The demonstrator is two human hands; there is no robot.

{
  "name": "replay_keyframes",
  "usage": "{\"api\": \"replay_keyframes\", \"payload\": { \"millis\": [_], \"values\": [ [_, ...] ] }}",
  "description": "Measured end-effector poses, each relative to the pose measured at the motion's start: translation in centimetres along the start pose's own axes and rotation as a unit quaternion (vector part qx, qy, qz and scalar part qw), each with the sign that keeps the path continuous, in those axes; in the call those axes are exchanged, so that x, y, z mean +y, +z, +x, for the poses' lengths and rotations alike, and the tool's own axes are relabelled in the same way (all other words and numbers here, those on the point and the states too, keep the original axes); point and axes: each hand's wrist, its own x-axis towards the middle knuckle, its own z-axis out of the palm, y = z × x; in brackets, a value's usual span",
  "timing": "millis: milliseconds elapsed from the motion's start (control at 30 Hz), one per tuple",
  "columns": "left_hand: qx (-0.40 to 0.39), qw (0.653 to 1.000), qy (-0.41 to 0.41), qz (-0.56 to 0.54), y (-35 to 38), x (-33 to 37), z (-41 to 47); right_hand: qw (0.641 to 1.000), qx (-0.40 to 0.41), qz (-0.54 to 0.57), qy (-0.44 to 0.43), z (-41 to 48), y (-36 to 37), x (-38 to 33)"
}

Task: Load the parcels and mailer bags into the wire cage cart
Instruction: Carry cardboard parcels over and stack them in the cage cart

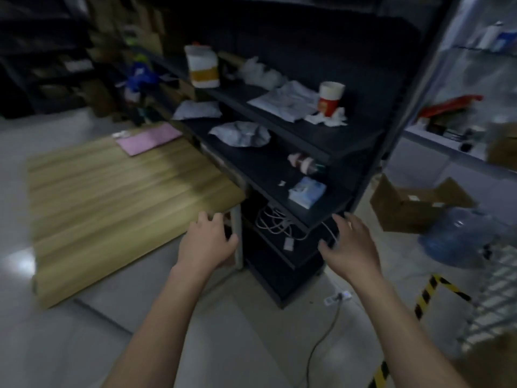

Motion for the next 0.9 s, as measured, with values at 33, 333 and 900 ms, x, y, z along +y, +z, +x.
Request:
{"api": "replay_keyframes", "payload": {
  "millis": [33, 333, 900],
  "values": [
    [0.007, 1.000, -0.015, -0.005, -0.5, -1.7, -0.3, 1.000, -0.007, -0.006, -0.020, 0.2, 0.5, -1.8],
    [0.066, 0.983, -0.169, -0.024, -4.0, -14.6, -5.5, 0.973, -0.065, -0.050, -0.217, 1.2, 5.1, -15.1],
    [0.082, 0.933, -0.348, -0.040, -6.0, -29.2, -8.4, 0.928, -0.142, -0.063, -0.340, 4.4, 14.4, -33.3]
  ]
}}
